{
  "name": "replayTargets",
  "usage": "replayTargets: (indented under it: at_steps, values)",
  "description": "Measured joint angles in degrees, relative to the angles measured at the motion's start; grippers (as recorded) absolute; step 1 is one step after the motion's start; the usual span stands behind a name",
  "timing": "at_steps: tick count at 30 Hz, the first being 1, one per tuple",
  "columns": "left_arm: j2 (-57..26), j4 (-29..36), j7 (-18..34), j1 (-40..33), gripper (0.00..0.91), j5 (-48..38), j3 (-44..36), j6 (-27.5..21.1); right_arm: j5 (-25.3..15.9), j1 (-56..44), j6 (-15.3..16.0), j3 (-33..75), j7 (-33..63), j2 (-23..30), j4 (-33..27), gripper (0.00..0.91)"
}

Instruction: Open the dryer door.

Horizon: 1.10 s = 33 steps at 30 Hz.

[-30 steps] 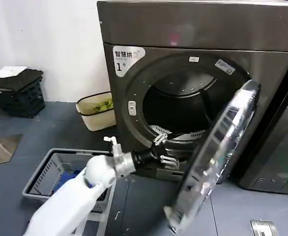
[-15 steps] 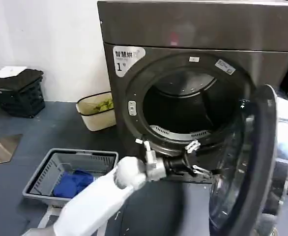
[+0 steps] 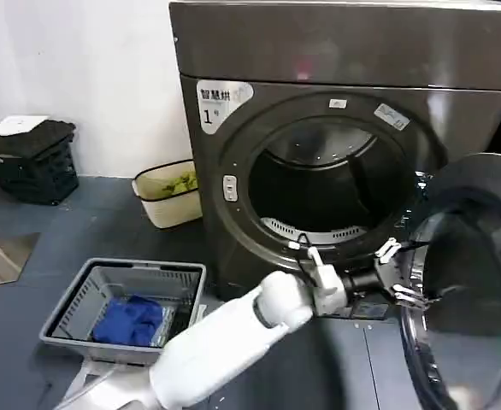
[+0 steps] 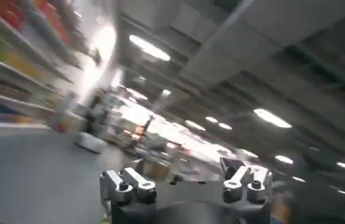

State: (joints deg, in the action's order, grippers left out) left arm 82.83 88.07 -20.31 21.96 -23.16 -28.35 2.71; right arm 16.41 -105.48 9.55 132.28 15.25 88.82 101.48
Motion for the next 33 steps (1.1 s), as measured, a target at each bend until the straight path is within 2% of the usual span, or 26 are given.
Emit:
replayTargets:
  at_steps: [12,16,28,33]
  values:
    - [8.95,-5.37,11.34,0.32,0.907,9.85,-3.06,-5.33,-0.16,-0.25,0.31,4.2,1.1,0.42,-0.69,0.907]
    - [9.34,-7.22,14.69,0.86,0.907,12.65,-3.05,-7.31,-0.15,-0.36,0.48,4.9,1.15,0.21,-0.89,0.907]
    - [9.36,-8.54,15.6,2.28,0.907,13.89,-1.97,-9.19,-0.11,-1.05,0.15,5.38,1.01,-0.72,-1.82,0.907]
    - [9.36,-6.08,13.9,3.72,0.907,12.26,-1.19,-13.97,-0.37,-1.0,0.03,5.27,1.01,-1.41,-2.5,0.907]
